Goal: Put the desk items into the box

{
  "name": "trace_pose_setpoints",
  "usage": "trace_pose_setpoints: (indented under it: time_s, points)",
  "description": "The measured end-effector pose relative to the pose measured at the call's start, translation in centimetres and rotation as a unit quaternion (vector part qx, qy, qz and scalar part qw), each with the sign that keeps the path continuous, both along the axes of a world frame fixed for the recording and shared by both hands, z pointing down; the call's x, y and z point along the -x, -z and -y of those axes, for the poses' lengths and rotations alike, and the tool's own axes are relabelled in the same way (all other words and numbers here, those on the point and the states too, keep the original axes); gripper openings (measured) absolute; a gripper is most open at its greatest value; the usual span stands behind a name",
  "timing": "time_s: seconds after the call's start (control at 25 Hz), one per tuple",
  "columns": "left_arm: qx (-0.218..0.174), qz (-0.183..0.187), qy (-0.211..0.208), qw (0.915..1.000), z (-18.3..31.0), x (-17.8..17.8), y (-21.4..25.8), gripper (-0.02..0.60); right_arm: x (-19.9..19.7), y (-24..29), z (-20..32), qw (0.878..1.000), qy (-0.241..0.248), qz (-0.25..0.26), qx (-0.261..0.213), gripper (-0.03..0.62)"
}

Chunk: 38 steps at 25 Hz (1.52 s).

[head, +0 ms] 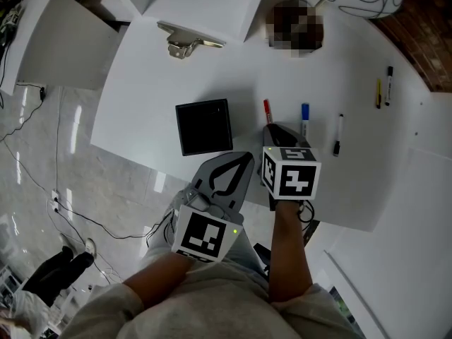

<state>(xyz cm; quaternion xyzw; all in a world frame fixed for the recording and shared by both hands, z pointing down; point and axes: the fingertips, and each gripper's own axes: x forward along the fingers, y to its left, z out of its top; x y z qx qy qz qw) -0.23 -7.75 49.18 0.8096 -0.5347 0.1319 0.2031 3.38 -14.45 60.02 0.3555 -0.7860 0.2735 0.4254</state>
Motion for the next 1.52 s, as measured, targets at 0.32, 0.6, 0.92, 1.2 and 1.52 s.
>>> trace_pose_setpoints:
  time_s: [0.32, 0.6, 0.92, 1.2, 1.52]
  points:
    - [0.001, -0.003, 0.002, 1.0000, -0.3, 0.1, 0.8, 0.006, -0.1, 2.8, 0.2, 0.999, -0.010, 0.023, -0.022, 0.052]
    - [-0.014, -0.002, -0.004, 0.9999, -0.4, -0.1, 2.7, 0.006, -0.5, 6.2, 0.0, 0.997, -0.019, 0.048, -0.051, 0.052]
    - [-0.019, -0.007, -0.012, 0.9997, -1.4, -0.2, 4.6, 0.006, -0.5, 9.4, -1.6, 0.993, -0.024, 0.076, -0.091, 0.051]
    - [-0.033, -0.005, -0.012, 0.9994, -1.9, 0.1, 6.1, 0.006, -1.2, 12.6, -2.0, 0.979, -0.061, 0.117, -0.156, 0.051]
    - [-0.042, -0.006, -0.009, 0.9990, -2.2, 0.1, 7.0, 0.006, -1.7, 14.4, -2.7, 0.965, -0.069, 0.126, -0.220, 0.051]
